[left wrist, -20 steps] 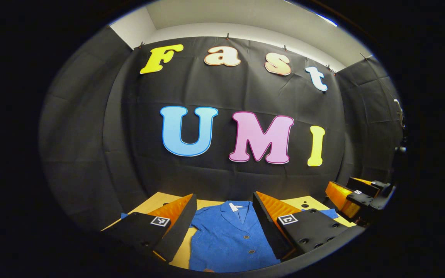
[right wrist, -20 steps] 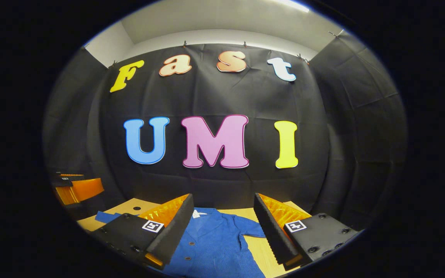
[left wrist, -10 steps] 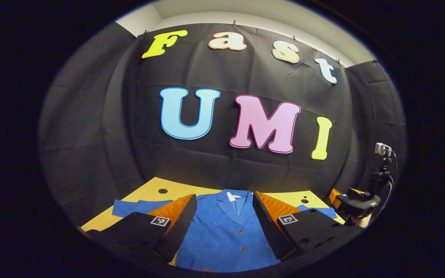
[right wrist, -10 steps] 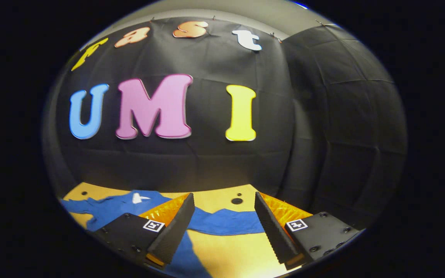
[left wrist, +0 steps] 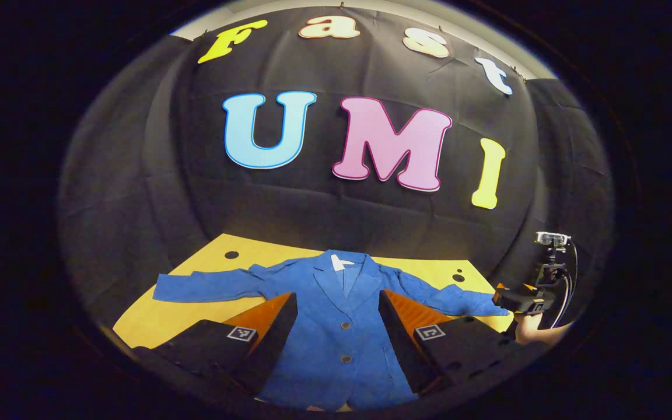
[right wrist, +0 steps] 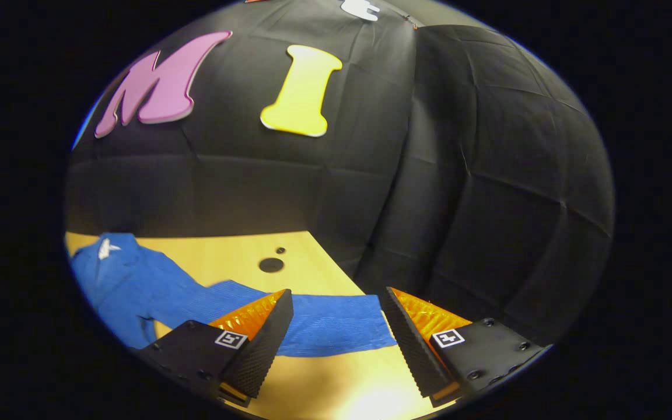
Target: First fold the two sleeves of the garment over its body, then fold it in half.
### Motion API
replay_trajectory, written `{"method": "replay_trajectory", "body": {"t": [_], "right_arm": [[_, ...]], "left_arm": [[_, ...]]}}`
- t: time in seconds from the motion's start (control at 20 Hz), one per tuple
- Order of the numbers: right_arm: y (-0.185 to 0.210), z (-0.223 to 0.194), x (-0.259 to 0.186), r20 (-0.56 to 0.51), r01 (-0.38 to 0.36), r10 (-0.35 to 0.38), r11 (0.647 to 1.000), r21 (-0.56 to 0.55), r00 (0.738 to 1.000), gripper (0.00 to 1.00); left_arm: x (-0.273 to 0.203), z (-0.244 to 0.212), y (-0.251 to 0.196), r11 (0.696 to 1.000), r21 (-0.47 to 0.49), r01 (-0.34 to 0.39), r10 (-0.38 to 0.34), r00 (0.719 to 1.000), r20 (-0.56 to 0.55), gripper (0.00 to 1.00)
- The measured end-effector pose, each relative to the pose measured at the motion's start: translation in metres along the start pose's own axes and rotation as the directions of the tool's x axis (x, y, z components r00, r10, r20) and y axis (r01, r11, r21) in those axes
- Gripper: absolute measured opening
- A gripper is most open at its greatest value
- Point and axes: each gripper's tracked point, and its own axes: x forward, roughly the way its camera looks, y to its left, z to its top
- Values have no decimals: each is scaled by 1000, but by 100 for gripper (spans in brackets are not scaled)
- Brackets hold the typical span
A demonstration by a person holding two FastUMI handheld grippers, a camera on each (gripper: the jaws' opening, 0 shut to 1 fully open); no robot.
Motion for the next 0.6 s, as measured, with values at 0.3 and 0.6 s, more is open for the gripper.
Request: {"method": "replay_trajectory", "body": {"t": [0.3,0.6], "right_arm": [[-33,-63,51,-261,121,-88,986,114,961,99],[-35,-92,65,-376,123,-23,962,242,926,97]], "left_arm": [[16,7,-11,997,79,-9,10,1000,-7,81],[22,6,-21,988,151,-30,37,998,-41,82]]}}
